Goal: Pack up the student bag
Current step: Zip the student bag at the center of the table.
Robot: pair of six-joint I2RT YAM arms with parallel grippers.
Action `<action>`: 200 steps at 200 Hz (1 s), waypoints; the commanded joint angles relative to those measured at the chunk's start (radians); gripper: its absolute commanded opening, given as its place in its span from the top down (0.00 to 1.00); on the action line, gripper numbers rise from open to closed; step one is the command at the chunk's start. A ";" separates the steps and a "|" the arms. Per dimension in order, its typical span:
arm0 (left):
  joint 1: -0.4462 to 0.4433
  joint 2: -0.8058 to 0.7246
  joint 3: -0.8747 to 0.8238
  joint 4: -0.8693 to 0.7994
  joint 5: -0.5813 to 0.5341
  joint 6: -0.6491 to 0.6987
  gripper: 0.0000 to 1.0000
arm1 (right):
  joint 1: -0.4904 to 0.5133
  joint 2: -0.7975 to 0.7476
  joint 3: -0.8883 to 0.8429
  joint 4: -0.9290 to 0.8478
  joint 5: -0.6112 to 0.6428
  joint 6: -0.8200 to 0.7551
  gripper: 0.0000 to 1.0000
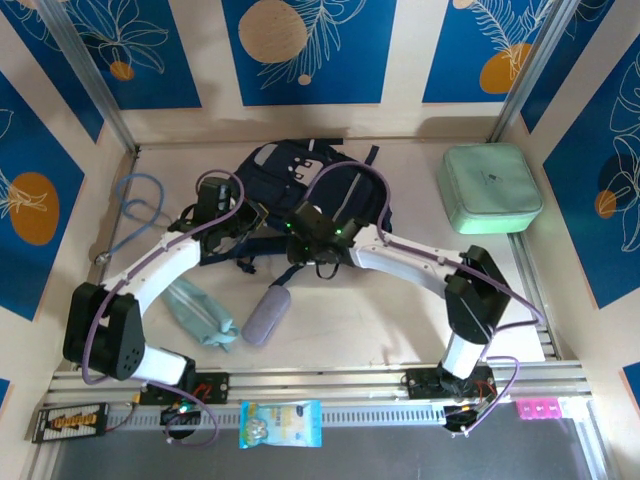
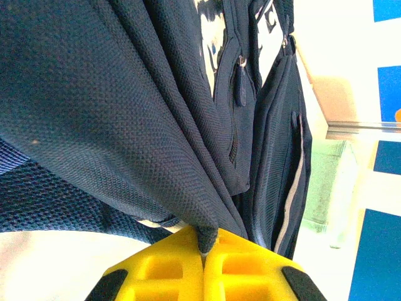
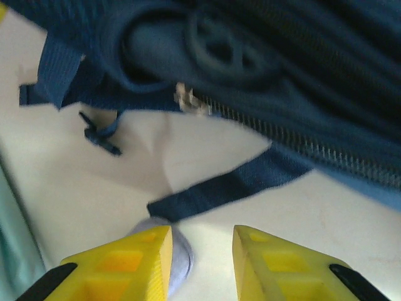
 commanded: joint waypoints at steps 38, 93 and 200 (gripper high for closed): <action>-0.012 -0.060 0.009 0.078 0.048 0.032 1.00 | -0.006 0.145 0.198 -0.061 0.165 0.026 0.72; -0.012 -0.036 -0.017 0.142 0.056 0.010 1.00 | -0.012 0.214 0.279 -0.161 0.261 0.104 0.65; -0.013 -0.029 -0.031 0.152 0.060 0.017 1.00 | -0.002 0.307 0.392 -0.285 0.408 0.101 0.80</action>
